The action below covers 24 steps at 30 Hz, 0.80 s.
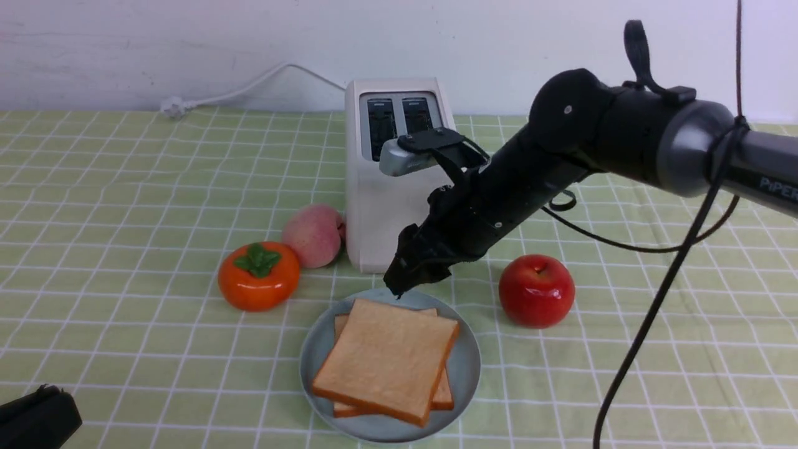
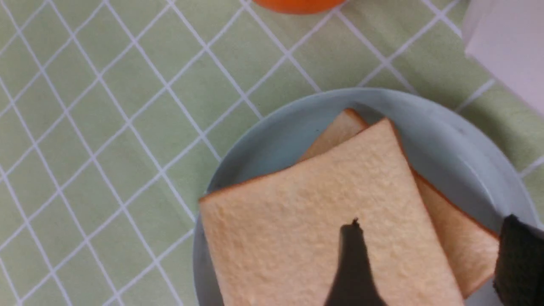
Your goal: Take toasted bread from bread machine on green coffee tablecloth place on plate.
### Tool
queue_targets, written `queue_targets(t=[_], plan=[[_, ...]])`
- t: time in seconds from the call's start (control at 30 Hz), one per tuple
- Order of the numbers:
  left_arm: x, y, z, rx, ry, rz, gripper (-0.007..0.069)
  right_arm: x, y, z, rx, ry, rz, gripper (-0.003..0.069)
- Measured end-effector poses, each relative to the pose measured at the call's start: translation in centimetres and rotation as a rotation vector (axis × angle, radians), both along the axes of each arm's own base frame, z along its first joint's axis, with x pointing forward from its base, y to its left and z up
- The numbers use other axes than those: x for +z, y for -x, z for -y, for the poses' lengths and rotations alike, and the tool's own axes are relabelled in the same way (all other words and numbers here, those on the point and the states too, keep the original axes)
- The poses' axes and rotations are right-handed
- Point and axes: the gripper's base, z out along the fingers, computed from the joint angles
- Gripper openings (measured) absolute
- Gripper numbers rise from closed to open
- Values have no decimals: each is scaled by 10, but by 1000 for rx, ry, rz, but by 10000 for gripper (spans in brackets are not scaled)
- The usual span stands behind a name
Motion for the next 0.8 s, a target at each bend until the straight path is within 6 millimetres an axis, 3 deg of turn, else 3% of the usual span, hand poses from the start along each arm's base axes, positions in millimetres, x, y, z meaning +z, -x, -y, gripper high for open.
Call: queue_targets(t=[0.1,0.2,0.23,0.27,0.3,0.4,0.43,0.53,0.67,0.8], plan=[[0,0,0,0,0,0,34,32,11,9,5,17,74,463],[0,0,0,0,0,0,34,75,34,25,4,51,137,415],[0,0,0,0,0,0,34,93,46,33,5,73,156,377],[0,0,0,0,0,0,34,95,49,35,3,77,149,370],[0,0,0,0,0,0,34,118,68,48,-4,111,161,298],[0,0,0,0,0,0,34,142,97,67,-37,160,152,181],[0,0,0,0,0,0,34,143,98,69,-37,163,154,174],[1,0,0,2,4,7,34,153,130,88,-109,171,143,67],[3,0,-1,8,16,26,34,149,160,103,-151,165,106,29],[3,0,0,5,22,20,29,131,210,128,-221,148,47,21]])
